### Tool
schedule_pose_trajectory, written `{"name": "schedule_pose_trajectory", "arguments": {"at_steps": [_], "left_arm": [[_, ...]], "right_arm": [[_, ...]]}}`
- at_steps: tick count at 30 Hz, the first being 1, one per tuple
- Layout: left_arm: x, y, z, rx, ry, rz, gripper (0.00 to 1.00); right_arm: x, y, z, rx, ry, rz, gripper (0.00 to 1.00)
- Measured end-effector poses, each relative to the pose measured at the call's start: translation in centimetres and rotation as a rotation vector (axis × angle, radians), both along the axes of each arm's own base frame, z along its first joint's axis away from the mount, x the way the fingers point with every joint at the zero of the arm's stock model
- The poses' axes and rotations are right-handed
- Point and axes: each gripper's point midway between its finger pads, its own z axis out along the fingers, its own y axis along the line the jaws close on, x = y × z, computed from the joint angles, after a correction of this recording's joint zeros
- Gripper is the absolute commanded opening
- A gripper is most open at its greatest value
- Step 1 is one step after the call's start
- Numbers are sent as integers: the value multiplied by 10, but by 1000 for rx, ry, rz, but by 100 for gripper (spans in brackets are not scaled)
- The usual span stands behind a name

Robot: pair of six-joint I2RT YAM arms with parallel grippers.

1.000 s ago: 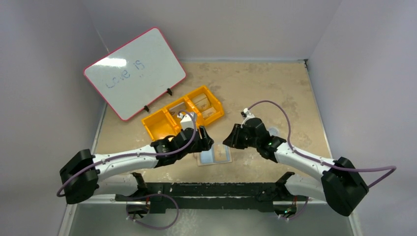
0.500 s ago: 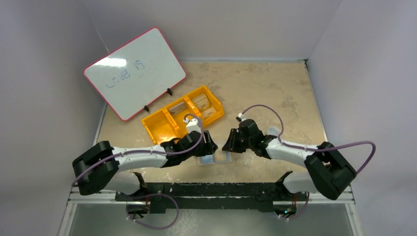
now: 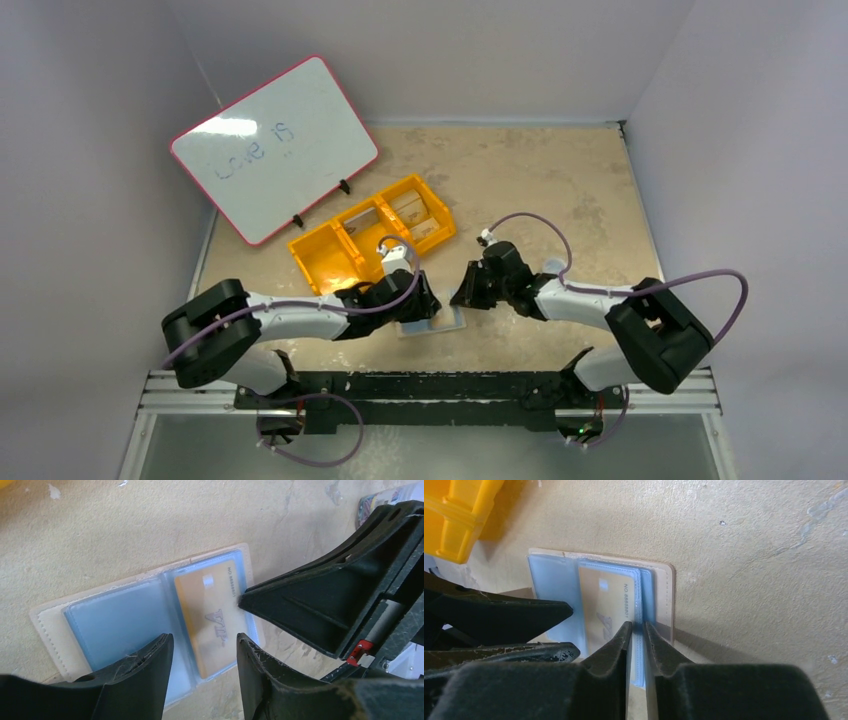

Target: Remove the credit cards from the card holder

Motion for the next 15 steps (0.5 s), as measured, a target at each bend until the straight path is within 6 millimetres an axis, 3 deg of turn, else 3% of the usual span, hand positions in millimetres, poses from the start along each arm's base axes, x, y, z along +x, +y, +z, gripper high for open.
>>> {"name": "schedule_pose_trajectory", "arguments": {"at_steps": [2, 11, 15], "left_arm": [[-1, 2, -2, 2, 3, 5, 48], [-4, 7, -11, 12, 19, 17, 37], [-3, 8, -14, 14, 21, 22, 29]], "right_arm": [[0, 0, -1, -3, 2, 1, 7], [0, -1, -1, -19, -19, 37, 10], [-3, 0, 2, -15, -30, 63, 0]]}}
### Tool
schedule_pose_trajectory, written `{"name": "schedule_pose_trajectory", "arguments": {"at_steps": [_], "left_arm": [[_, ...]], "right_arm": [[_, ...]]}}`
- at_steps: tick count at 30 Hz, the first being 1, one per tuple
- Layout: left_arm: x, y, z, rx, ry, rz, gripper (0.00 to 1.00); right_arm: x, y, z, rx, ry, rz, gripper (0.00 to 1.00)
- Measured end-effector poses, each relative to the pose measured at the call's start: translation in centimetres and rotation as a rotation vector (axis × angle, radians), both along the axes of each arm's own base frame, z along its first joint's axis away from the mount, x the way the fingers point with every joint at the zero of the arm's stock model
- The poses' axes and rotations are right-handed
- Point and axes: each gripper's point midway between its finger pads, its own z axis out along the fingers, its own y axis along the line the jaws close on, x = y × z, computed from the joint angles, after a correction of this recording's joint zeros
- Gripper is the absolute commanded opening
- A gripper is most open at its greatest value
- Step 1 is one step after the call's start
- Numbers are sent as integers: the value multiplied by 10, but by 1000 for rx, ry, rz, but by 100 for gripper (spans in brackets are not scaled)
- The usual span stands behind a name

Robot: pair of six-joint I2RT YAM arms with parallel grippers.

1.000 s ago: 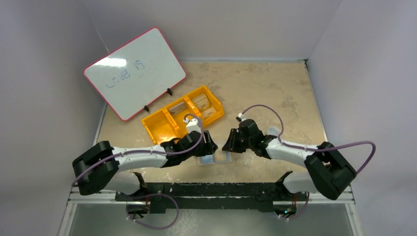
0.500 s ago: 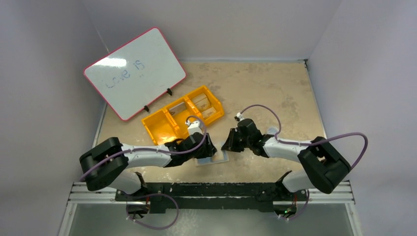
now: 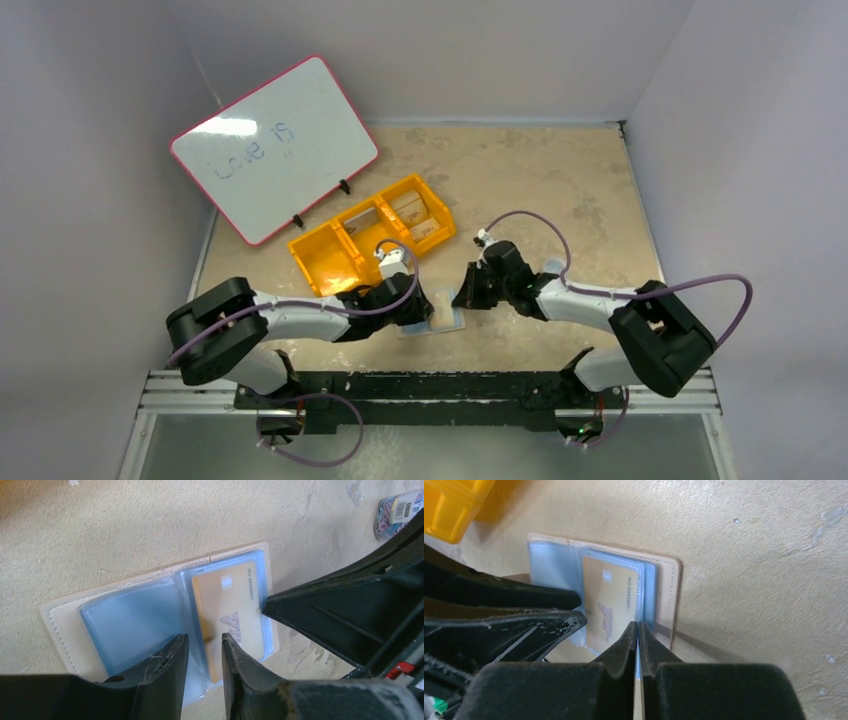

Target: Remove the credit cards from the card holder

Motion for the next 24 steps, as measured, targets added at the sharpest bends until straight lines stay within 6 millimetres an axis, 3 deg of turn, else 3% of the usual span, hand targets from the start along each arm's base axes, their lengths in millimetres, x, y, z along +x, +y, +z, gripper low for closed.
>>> {"name": "schedule_pose_trajectory", "arguments": {"at_steps": [6, 11, 16, 18, 20, 24], "left_arm": [[2, -3, -3, -5, 0, 2, 23], [2, -4, -4, -8, -2, 3, 20], [2, -4, -4, -7, -2, 1, 18], [2, -4, -4, -7, -2, 2, 16], [2, -3, -5, -6, -1, 2, 15], [2, -2, -5, -5, -2, 5, 15]], "right_arm": [[-5, 1, 8, 13, -20, 49, 2], [-8, 1, 3, 5, -4, 64, 11], [-11, 6, 0, 26, 30, 87, 12], [-12, 10, 2, 48, 37, 92, 10], [-12, 11, 2, 64, 46, 86, 0], [-15, 12, 1, 100, 73, 53, 0]]}}
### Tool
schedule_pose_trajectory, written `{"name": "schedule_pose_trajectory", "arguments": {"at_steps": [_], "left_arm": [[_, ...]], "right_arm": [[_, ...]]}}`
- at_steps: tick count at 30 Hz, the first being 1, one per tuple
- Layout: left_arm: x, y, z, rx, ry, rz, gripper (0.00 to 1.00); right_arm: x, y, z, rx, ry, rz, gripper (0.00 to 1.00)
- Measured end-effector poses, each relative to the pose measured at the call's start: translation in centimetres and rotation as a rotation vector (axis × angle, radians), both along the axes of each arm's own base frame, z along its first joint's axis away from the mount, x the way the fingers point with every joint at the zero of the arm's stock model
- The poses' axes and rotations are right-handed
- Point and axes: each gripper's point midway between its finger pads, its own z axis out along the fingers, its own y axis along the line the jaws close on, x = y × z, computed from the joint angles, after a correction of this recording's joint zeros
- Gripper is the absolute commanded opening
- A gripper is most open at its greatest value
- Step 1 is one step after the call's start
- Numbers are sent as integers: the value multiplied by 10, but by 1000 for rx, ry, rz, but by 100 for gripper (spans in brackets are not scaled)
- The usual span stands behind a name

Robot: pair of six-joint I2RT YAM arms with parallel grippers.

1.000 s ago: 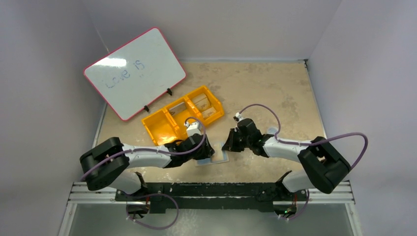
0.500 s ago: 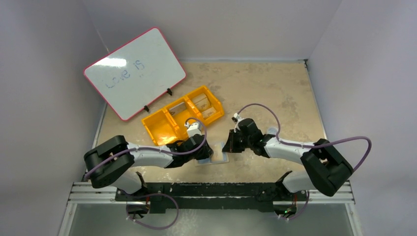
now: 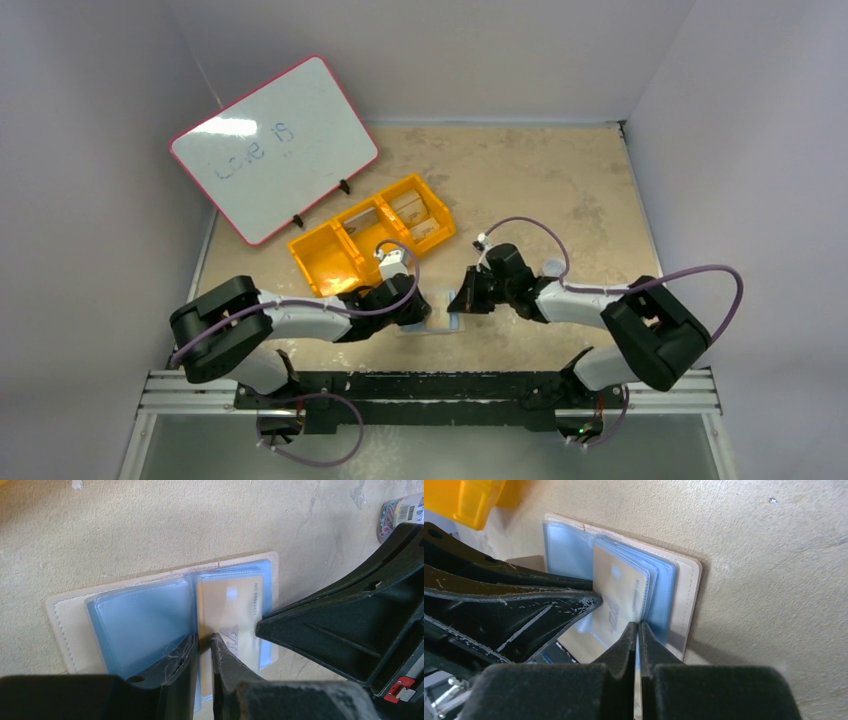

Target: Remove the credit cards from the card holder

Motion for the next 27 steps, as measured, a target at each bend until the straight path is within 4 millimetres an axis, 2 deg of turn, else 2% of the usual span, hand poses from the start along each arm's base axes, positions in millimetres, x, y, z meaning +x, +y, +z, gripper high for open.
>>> {"name": "schedule_pose_trajectory", "arguments": {"at_steps": [2, 4, 9, 15, 17, 21, 23, 27], "left_arm": [[0, 1, 0, 0, -2, 2, 16], [-1, 2, 0, 0, -3, 4, 24], [0, 2, 4, -16, -7, 14, 34], [-2, 3, 4, -33, -5, 20, 24], [-3, 3, 3, -53, -6, 24, 24], [-3, 3, 2, -117, -6, 45, 30], [-4, 3, 3, -151, -7, 54, 22], [-5, 6, 2, -176, -7, 63, 18]], "right_arm": [[-1, 1, 0, 19, 10, -18, 0], [0, 1, 0, 28, 18, -32, 0], [1, -1, -3, 7, 35, -68, 0], [3, -1, -3, -5, 34, -76, 0], [3, 0, -4, -1, 36, -77, 0], [3, 2, -4, 12, 47, -79, 0], [4, 3, -5, 18, 50, -83, 0], [4, 4, -6, 31, 55, -94, 0]]}}
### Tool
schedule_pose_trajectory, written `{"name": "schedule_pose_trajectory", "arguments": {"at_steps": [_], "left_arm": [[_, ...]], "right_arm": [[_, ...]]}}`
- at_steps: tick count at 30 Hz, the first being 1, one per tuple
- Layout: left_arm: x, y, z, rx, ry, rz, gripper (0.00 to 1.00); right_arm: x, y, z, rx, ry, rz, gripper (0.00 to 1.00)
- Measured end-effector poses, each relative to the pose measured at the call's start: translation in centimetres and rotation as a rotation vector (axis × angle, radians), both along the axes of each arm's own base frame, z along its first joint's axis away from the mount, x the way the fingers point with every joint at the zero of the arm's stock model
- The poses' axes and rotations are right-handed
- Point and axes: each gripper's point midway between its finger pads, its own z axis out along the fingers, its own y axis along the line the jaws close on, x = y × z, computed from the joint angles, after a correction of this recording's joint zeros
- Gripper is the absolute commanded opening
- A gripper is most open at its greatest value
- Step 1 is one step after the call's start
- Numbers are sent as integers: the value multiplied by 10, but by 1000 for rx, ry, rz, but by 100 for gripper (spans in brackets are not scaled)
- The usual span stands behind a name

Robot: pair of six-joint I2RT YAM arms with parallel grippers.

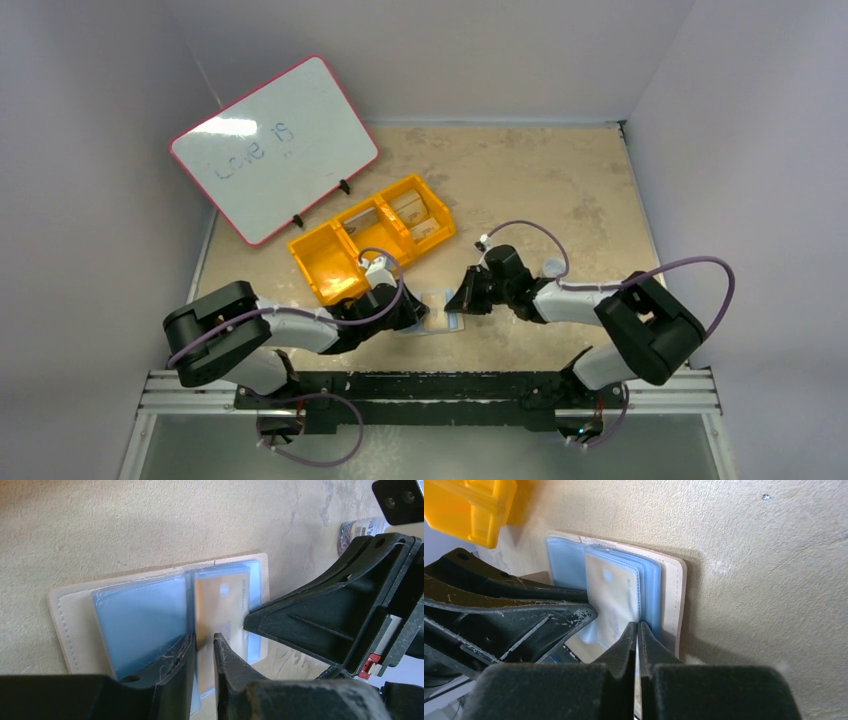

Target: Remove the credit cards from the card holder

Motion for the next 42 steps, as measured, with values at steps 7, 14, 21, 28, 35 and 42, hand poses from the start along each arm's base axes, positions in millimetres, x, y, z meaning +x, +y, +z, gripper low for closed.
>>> {"name": "schedule_pose_trajectory", "arguments": {"at_steps": [7, 14, 21, 28, 35, 42], "left_arm": [[0, 3, -3, -27, -4, 1, 0], [0, 3, -3, -28, -8, 0, 0], [0, 5, -2, 3, -4, -4, 0], [-4, 11, -2, 37, -2, -11, 0], [-4, 13, -2, 45, -4, -14, 0], [-4, 8, 3, 35, -16, -35, 25]], "right_arm": [[1, 2, -2, 24, 17, 2, 0], [2, 1, -2, 28, 27, -14, 0], [3, -1, -1, 8, 14, -35, 0], [4, -4, 0, -16, -1, -59, 0], [5, -5, -1, -22, 1, -68, 0], [4, -5, -1, -26, -4, -54, 0]]}}
